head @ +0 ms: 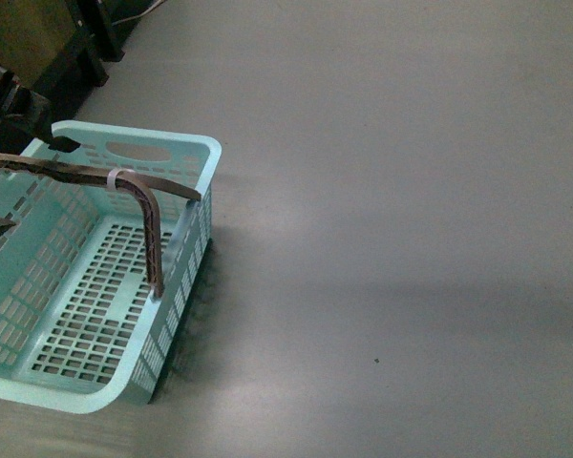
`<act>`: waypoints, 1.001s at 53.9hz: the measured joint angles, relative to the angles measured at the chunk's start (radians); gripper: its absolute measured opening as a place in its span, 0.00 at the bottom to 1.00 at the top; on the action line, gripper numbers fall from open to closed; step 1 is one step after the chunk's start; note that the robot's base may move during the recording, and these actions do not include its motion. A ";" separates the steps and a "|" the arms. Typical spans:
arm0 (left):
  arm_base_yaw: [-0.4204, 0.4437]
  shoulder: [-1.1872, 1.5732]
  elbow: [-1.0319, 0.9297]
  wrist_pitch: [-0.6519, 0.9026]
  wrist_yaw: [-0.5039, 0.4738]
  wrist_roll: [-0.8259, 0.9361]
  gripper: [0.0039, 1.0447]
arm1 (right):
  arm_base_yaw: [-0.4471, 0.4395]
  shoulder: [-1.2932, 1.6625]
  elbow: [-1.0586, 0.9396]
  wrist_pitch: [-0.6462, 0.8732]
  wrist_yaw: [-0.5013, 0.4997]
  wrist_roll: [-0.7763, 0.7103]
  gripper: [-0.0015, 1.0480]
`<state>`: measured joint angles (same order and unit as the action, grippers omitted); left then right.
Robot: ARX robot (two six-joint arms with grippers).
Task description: Pick lemon and mango into basket
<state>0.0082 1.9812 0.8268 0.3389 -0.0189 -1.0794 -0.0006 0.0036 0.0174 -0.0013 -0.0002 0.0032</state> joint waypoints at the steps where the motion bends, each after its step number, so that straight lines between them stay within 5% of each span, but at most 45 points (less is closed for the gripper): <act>1: -0.002 0.015 0.016 0.000 -0.005 -0.005 0.94 | 0.000 0.000 0.000 0.000 0.000 0.000 0.92; 13: -0.013 0.152 0.165 0.007 -0.018 -0.056 0.93 | 0.000 0.000 0.000 0.000 0.000 0.000 0.92; 42: 0.029 0.203 0.208 -0.006 0.020 -0.225 0.05 | 0.000 0.000 0.000 0.000 0.000 0.000 0.92; 54: 0.043 0.008 0.076 -0.022 0.050 -0.247 0.04 | 0.000 0.000 0.000 0.000 0.000 0.000 0.92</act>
<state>0.0517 1.9896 0.9024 0.3172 0.0315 -1.3262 -0.0006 0.0036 0.0174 -0.0013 -0.0002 0.0032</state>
